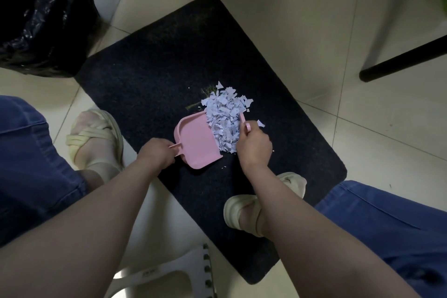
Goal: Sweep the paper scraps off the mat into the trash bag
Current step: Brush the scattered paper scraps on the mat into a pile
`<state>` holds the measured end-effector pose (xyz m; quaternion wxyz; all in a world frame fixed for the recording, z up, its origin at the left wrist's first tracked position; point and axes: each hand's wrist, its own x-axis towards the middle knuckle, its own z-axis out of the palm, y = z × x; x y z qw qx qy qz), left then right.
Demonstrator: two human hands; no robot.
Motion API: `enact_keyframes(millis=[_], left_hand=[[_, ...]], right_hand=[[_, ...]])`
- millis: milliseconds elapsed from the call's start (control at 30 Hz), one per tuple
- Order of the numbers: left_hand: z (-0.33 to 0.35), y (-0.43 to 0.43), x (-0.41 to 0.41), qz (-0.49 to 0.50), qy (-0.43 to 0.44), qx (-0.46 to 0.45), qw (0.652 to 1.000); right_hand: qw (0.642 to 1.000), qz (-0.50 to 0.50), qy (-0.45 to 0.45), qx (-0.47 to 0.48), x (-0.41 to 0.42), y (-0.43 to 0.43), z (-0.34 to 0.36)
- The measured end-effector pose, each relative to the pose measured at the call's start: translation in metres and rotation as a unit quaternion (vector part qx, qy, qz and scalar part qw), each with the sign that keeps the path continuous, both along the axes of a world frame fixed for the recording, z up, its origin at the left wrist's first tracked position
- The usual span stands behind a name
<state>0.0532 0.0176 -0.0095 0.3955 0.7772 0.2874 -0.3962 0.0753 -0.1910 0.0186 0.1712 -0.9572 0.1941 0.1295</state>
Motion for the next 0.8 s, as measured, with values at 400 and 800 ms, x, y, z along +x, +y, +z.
enact_keyframes(millis=[400, 800], left_hand=[[0.002, -0.018, -0.006, 0.011, 0.011, -0.018, 1.000], [-0.008, -0.032, -0.010, 0.045, 0.025, -0.019, 0.998]], right_hand=[[0.999, 0.015, 0.008, 0.031, -0.005, 0.008, 0.009], [0.995, 0.093, -0.010, 0.043, -0.019, 0.025, 0.009]])
